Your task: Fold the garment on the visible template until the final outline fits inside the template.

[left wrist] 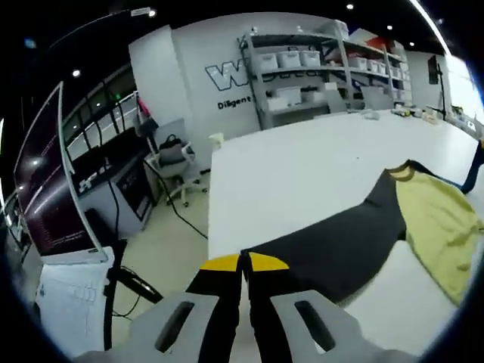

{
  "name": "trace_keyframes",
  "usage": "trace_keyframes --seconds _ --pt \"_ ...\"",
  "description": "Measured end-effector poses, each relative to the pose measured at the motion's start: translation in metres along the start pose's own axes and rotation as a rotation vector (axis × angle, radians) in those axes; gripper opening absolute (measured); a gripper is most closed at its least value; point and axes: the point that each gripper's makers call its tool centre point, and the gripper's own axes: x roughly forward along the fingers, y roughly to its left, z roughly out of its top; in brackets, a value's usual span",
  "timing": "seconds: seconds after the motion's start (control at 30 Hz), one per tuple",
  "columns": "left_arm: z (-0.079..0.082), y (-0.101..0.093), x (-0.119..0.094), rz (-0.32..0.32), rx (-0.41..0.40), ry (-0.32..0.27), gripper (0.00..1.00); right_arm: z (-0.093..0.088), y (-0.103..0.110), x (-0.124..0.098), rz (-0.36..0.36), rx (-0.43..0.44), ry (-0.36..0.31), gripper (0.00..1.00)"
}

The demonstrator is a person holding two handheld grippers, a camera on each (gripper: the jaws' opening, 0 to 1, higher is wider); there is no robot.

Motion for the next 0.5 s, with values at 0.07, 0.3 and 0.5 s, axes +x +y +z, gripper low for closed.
trace_keyframes --seconds 0.07,0.3,0.5 --pt "-0.006 0.000 0.004 0.004 0.005 0.017 0.02 0.001 -0.001 0.001 -0.007 0.004 0.002 0.00" --pt "-0.020 -0.003 0.005 0.009 0.063 0.056 0.03 0.004 0.000 0.007 -0.021 0.040 0.002 0.00" --pt "-0.019 -0.004 -0.004 0.009 0.056 0.043 0.07 0.007 -0.004 0.012 -0.024 0.040 0.001 0.00"
